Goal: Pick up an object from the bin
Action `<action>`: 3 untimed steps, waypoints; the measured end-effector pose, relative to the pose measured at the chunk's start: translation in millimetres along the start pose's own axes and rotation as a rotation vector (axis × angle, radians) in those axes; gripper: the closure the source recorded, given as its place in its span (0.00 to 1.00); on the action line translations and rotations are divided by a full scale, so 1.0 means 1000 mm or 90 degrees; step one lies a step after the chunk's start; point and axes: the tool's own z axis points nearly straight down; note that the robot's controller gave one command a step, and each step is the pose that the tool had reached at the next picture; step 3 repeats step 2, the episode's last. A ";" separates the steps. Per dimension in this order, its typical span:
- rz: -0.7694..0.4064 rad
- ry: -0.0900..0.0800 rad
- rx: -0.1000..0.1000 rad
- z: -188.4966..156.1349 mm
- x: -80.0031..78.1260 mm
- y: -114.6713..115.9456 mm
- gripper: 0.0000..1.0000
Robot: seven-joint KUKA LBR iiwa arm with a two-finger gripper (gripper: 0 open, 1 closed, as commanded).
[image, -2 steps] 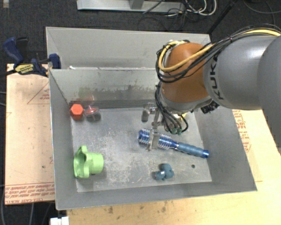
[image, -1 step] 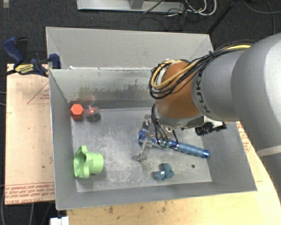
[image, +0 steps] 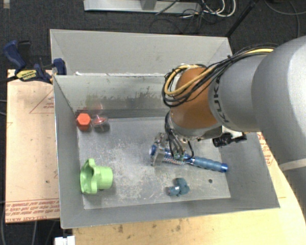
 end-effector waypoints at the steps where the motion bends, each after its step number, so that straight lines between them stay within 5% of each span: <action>1: -0.019 -0.005 -0.002 -0.124 0.019 -0.001 1.00; 2: -0.252 -0.004 0.000 -0.189 0.017 -0.004 1.00; 3: -0.252 -0.004 0.000 -0.189 0.017 -0.004 1.00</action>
Offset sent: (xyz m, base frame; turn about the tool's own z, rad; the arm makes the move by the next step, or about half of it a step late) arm -0.0200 0.0029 0.1207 -0.0291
